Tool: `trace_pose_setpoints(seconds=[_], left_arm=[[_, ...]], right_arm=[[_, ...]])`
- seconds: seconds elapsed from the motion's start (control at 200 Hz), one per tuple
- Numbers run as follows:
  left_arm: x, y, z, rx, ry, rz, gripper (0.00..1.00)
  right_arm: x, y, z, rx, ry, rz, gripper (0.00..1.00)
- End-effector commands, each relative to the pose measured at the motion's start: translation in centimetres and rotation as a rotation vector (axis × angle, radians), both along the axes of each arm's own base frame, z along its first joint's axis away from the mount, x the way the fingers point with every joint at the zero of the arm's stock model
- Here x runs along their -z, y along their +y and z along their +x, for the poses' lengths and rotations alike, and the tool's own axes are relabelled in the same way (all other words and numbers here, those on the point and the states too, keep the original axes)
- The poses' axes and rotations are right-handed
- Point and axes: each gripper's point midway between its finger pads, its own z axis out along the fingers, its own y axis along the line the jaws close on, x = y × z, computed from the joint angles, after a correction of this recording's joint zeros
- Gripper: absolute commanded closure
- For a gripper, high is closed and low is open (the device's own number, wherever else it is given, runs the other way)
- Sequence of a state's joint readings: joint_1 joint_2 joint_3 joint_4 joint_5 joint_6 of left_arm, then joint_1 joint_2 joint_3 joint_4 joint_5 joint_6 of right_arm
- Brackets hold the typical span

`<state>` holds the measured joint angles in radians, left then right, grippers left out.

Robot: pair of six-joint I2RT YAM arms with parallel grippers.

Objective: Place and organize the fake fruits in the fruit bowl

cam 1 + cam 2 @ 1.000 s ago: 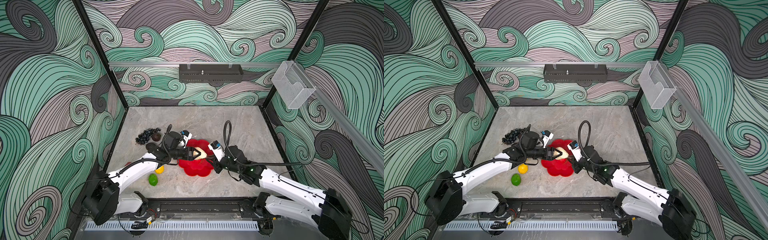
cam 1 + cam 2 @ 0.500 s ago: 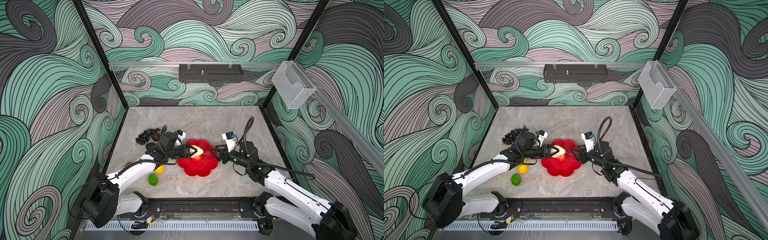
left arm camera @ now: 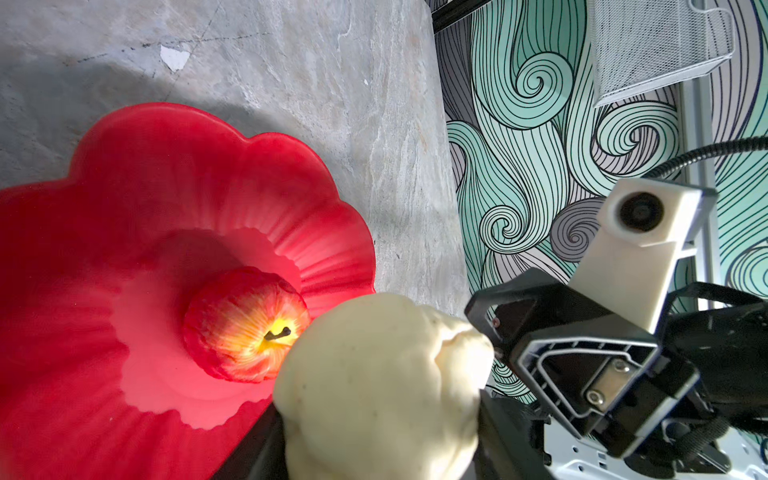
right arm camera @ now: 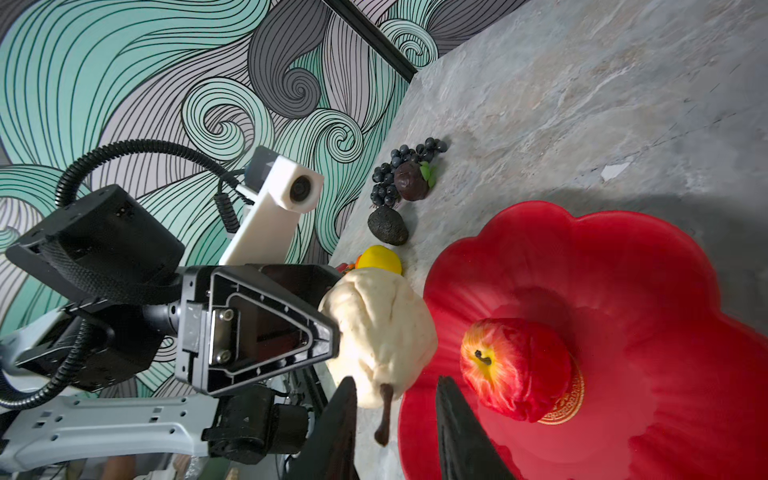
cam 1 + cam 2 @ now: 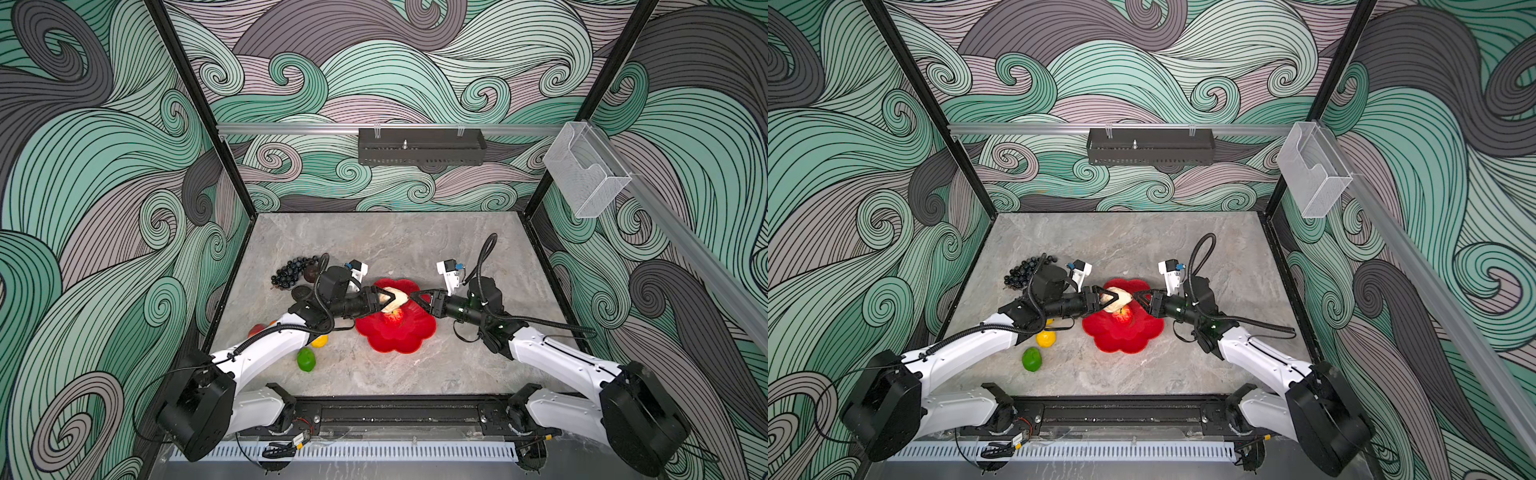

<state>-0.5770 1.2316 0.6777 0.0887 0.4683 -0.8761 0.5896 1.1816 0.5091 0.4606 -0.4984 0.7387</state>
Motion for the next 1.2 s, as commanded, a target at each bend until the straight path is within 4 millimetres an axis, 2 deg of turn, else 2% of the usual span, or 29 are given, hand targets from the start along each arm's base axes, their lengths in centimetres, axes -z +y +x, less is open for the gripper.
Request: trace_pose_setpoints(seconds=[0.0, 0.11, 0.28, 0.44, 0.61, 0.72, 1.031, 1.196], left_arm=[[-1.0, -0.3, 0.4, -0.004, -0.022, -0.037, 0.62], [-1.0, -0.3, 0.4, -0.002, -0.022, -0.036, 0.62], [-0.8, -0.4, 0.5, 0.005, -0.016, -0.034, 0.62], [-0.8, -0.5, 0.4, 0.007, -0.02, -0.039, 0.62], [-0.8, -0.4, 0.3, 0.005, -0.025, -0.039, 0.62], [-0.8, -0.3, 0.3, 0.008, -0.028, -0.038, 0.62], [-0.9, -0.4, 0.1, 0.016, -0.027, -0.043, 0.62], [-0.7, -0.5, 0.0, 0.031, -0.028, -0.037, 0.62]], right_arm=[[-0.9, 0.9, -0.5, -0.032, -0.029, 0.013, 0.71], [-0.5, 1.2, -0.8, -0.043, -0.031, -0.008, 0.75], [-0.9, 1.1, -0.8, -0.04, -0.053, -0.024, 0.84], [-0.8, 0.4, -0.6, -0.01, -0.072, -0.062, 0.84], [-1.2, -0.4, -0.3, 0.038, -0.088, -0.071, 0.79], [-1.4, -0.2, -0.3, 0.034, -0.089, -0.069, 0.79], [-1.2, 0.4, -0.2, 0.007, -0.073, -0.057, 0.88], [-1.1, 0.4, -0.1, 0.008, -0.073, -0.069, 0.96]])
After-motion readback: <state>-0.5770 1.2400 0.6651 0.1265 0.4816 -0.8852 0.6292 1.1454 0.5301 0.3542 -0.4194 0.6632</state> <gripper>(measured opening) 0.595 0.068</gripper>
